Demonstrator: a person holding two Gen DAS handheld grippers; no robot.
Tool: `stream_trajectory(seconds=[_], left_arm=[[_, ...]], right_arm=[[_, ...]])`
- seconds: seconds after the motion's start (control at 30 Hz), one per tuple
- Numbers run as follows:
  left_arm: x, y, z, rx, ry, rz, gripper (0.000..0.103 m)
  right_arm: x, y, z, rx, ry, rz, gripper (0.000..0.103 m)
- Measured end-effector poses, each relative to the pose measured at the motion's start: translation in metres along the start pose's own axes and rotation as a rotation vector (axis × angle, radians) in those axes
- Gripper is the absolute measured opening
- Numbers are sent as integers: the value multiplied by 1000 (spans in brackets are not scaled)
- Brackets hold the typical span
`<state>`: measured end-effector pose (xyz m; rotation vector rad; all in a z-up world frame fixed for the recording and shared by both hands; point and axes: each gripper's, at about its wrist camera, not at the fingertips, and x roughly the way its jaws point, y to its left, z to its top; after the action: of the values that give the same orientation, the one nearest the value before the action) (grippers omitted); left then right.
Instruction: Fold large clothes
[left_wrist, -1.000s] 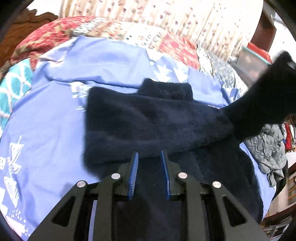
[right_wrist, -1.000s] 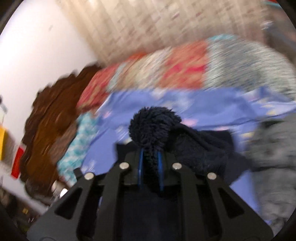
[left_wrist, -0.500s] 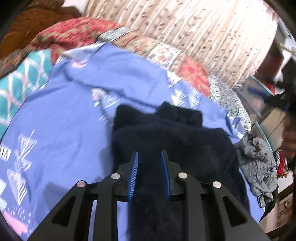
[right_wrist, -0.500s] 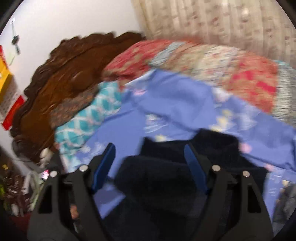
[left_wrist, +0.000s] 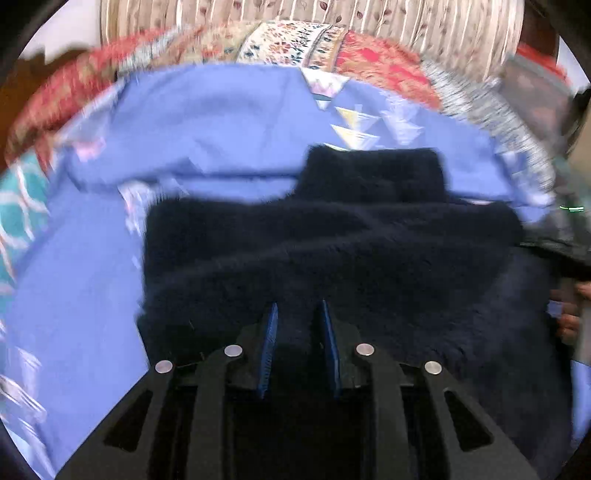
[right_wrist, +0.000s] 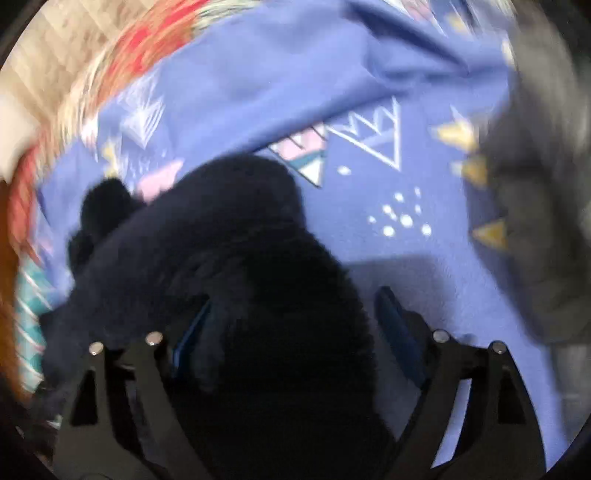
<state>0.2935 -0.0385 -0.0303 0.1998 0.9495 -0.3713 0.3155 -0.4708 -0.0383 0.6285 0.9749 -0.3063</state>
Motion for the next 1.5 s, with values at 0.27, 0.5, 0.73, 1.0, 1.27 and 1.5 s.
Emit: stream_trajectory(seconds=[0.27, 0.5, 0.73, 1.0, 1.27, 1.5], left_arm=[[29, 11, 14, -27, 48, 12, 48], [-69, 51, -33, -115, -83, -56, 48], [-124, 95, -137, -239, 42, -91, 48], [-174, 111, -234, -383, 123, -240, 60], [-191, 63, -272, -270, 133, -314, 79], [-215, 54, -309, -208, 100, -278, 80]], right_arm=[[-46, 14, -13, -70, -104, 17, 79], [-114, 107, -65, -404, -213, 181, 46], [-6, 149, -114, -510, 79, 45, 46], [-98, 161, -152, -485, -38, 137, 52], [-142, 245, -308, -753, 209, 412, 69], [-79, 293, -381, -858, 329, 199, 21]])
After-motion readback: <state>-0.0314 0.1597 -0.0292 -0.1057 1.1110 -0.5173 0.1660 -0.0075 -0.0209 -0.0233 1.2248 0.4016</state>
